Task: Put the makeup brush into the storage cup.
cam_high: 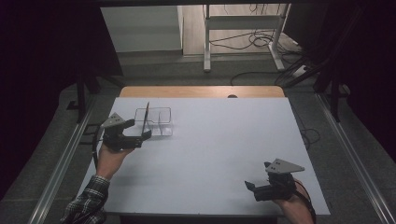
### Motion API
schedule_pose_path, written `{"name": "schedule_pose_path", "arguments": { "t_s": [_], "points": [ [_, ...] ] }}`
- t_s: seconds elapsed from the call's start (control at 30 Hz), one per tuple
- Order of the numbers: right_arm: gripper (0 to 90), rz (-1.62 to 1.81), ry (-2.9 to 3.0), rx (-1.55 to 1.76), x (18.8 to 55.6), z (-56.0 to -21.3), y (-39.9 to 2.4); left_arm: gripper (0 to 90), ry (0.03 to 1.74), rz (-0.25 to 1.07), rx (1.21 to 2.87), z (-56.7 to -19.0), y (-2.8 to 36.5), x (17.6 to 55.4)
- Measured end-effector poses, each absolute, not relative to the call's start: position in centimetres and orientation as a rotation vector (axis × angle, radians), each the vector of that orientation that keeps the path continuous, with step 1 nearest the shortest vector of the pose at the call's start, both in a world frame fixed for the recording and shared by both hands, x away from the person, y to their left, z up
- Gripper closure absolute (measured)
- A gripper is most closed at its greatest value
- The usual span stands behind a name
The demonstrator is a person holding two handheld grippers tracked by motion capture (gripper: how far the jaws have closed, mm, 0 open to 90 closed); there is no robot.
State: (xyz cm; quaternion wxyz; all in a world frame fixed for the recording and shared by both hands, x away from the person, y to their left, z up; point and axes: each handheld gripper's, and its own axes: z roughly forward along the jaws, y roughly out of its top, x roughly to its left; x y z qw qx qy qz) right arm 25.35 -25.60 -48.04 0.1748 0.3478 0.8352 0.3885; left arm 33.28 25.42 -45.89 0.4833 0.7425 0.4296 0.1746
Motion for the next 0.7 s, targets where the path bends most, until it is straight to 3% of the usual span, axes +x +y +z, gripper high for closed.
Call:
{"name": "schedule_pose_path", "arguments": {
  "t_s": [0.7],
  "points": [
    [1.7, 1.095, 2.367, 0.983, 25.3, -48.0, -25.6, 6.0, 1.028, 0.376, 1.827, -46.0, 24.5, 32.0]
  ]
}}
